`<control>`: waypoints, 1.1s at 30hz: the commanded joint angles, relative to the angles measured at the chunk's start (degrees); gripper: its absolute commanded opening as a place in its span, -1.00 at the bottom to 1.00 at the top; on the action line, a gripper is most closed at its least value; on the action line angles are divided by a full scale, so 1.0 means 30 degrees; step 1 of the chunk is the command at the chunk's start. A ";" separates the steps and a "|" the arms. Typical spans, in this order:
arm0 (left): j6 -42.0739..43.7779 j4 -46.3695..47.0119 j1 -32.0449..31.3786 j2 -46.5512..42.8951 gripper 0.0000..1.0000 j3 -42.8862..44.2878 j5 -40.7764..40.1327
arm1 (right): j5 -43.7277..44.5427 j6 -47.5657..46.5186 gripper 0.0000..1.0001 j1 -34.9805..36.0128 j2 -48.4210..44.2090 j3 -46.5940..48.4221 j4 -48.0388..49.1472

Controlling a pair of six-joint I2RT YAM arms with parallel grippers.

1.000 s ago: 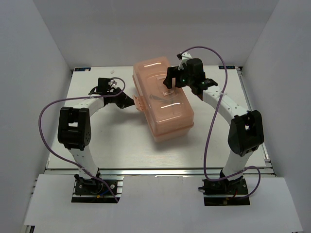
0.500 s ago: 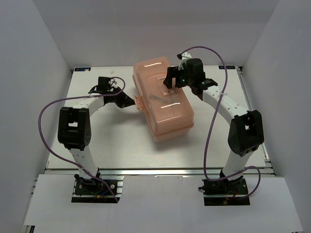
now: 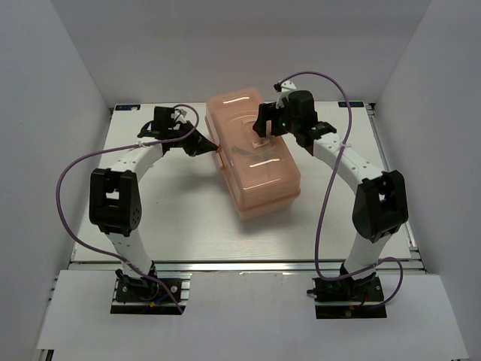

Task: Sort the tools into containers

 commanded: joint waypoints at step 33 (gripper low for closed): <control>0.2653 -0.2485 0.0691 -0.4182 -1.00 -0.2651 -0.3309 | -0.0552 -0.0961 0.74 0.0760 0.1012 -0.0620 -0.1237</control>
